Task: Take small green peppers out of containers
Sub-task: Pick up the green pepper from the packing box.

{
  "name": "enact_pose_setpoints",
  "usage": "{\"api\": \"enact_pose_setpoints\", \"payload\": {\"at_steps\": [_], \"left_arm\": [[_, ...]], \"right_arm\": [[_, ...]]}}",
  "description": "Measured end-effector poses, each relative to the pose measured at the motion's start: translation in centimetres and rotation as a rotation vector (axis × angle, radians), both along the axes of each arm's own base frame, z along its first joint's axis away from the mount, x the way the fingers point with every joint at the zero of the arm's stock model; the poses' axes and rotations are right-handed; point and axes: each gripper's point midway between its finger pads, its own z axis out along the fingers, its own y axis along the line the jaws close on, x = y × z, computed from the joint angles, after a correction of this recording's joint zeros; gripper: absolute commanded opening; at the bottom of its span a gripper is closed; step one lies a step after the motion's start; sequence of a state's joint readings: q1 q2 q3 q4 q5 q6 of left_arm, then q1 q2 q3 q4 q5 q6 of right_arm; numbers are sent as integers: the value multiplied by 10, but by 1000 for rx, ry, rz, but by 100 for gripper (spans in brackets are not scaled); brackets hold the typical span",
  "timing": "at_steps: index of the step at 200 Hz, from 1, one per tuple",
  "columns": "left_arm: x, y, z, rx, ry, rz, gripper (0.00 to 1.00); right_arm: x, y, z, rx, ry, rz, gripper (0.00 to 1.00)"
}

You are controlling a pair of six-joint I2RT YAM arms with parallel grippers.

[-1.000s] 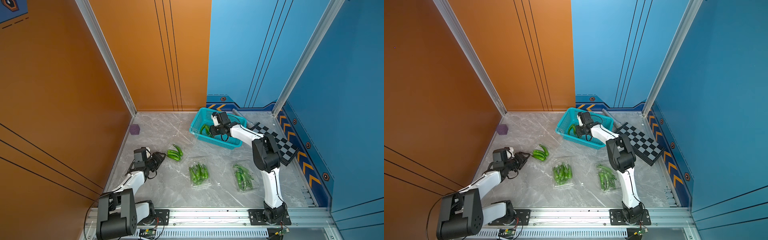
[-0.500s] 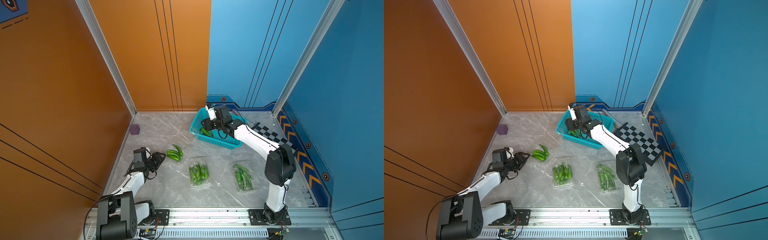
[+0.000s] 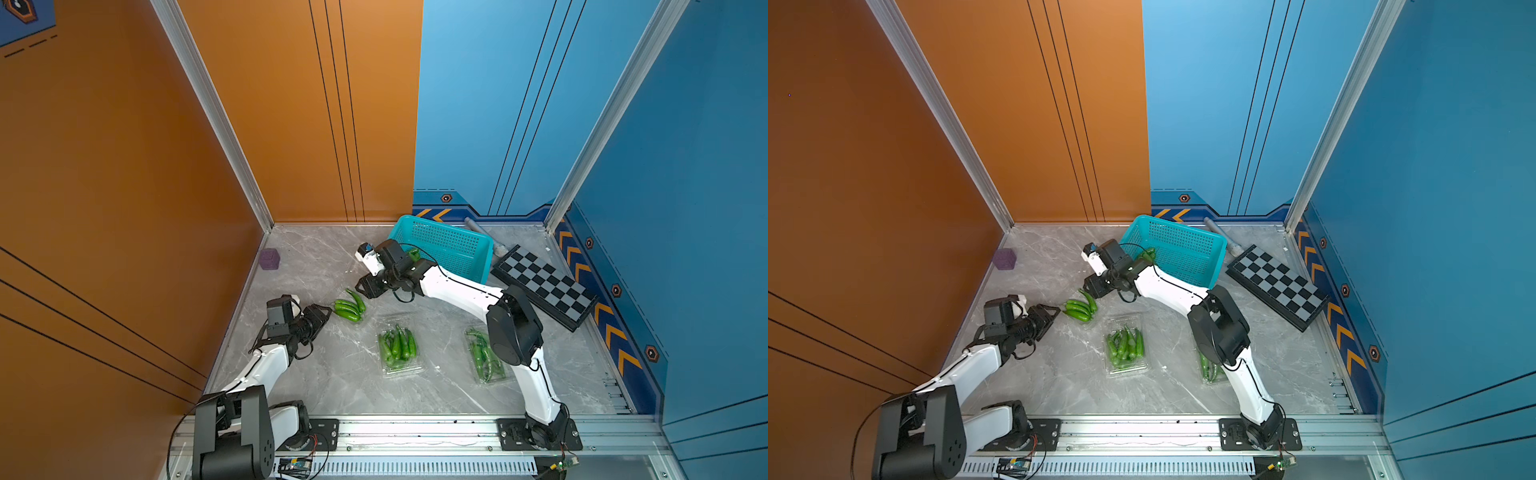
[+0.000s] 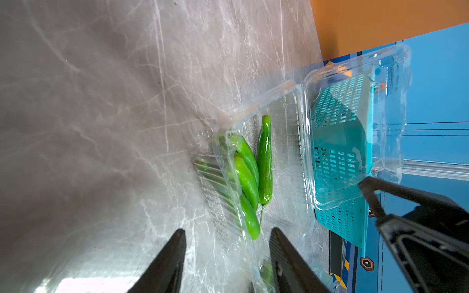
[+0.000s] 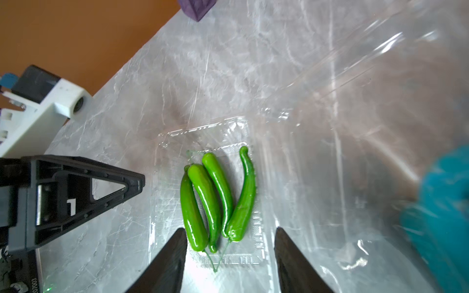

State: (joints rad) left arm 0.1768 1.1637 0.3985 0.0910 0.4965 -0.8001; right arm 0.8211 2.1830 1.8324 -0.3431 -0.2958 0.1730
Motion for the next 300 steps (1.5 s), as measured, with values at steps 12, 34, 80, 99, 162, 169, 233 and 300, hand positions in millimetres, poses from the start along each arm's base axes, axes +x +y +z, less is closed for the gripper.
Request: {"api": "enact_pose_setpoints", "payload": {"at_steps": [12, 34, 80, 99, 162, 169, 233, 300], "left_arm": [[0, 0, 0, 0, 0, 0, 56], [-1, 0, 0, 0, 2, -1, 55], [0, 0, 5, 5, -15, -3, 56], [0, 0, 4, 8, -16, -6, 56], [0, 0, 4, 15, -20, -12, 56], [0, 0, 4, 16, -20, -12, 56], [0, 0, 5, 21, -24, -16, 56], [0, 0, 6, 21, -28, -16, 55]], "right_arm": [[-6, 7, -6, -8, 19, 6, 57], [-7, 12, -15, -23, 51, -5, 56], [2, 19, -41, -77, 119, -40, 53], [1, 16, -56, -111, 155, -61, 52], [-10, 12, -69, -189, 197, -86, 52], [-10, 12, -69, -190, 198, -89, 52], [-14, 19, -88, -228, 210, -83, 52], [-16, 18, -91, -247, 213, -86, 40]]}}
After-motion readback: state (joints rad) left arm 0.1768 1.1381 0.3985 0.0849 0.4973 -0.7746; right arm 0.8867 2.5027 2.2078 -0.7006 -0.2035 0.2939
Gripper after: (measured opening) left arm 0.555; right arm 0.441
